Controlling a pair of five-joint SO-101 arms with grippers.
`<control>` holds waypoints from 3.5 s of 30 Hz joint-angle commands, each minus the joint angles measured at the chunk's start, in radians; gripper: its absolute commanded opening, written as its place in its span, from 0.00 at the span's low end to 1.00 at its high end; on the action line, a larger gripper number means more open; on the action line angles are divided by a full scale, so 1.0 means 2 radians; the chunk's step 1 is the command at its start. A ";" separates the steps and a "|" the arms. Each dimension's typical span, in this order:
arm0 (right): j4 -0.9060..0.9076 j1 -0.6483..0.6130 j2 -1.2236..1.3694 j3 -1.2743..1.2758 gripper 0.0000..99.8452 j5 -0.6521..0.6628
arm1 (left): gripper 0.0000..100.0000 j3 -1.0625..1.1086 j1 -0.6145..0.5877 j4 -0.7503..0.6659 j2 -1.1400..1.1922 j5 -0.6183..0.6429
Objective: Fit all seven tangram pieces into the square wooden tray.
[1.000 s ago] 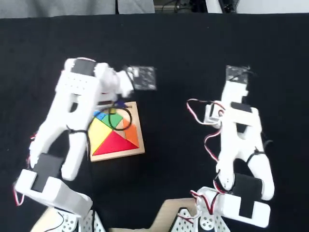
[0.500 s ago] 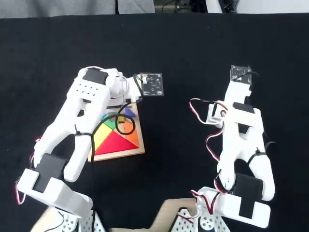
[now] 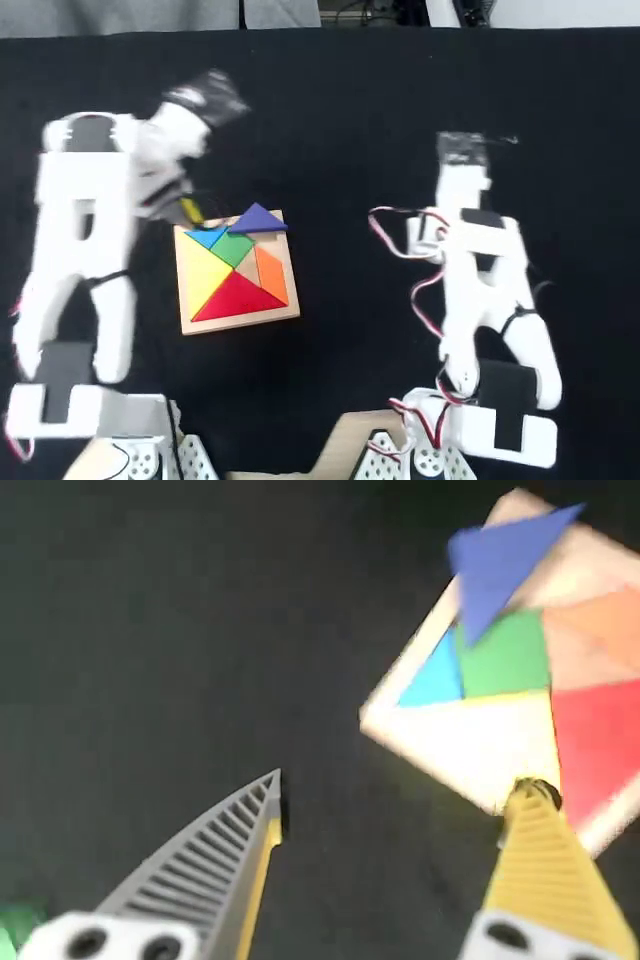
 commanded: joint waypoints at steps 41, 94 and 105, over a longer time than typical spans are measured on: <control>0.202 -0.309 0.333 -0.468 0.01 0.070 | 0.05 0.470 -0.257 -0.225 -0.155 0.444; 0.311 -0.130 0.087 -0.458 0.01 0.048 | 0.05 0.471 -0.061 -0.349 -0.148 0.476; 0.144 -0.072 -0.072 -0.170 0.01 0.095 | 0.03 0.382 -0.026 -0.344 -0.005 0.498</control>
